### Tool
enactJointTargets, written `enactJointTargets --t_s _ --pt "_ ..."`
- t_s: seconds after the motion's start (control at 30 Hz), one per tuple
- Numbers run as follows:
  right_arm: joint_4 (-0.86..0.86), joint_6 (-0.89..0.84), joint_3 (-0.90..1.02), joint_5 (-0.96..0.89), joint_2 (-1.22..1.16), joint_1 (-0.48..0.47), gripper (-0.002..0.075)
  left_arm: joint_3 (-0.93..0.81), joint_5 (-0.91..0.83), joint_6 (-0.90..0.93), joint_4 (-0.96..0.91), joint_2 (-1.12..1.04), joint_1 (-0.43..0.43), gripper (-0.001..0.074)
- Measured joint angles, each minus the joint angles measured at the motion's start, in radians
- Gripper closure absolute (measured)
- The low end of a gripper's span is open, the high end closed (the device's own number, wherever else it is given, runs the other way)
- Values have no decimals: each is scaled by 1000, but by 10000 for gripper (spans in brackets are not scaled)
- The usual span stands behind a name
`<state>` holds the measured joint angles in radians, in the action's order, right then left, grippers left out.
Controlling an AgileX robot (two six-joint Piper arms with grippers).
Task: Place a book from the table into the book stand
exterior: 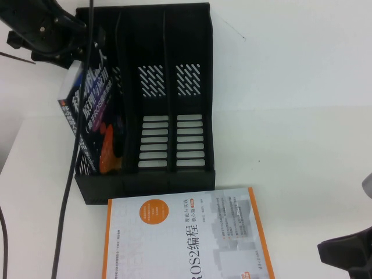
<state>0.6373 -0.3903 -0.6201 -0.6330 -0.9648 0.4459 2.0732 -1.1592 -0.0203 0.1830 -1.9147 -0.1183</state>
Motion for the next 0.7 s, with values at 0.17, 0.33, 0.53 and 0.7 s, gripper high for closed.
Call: enactJointTargets --t_s 0.17,0.33,0.53,0.7 --pt "0 0 0 0 0 0 723 0 0 -11 -16 21 0 400" --pt "0 0 43 41 0 0 723 0 -4 -15 -86 84 0 615" --pt "0 0 98 106 0 0 723 0 -4 -49 -144 212 0 724" --pt "0 0 100 138 0 0 723 -3 -6 -75 -140 317 0 734"
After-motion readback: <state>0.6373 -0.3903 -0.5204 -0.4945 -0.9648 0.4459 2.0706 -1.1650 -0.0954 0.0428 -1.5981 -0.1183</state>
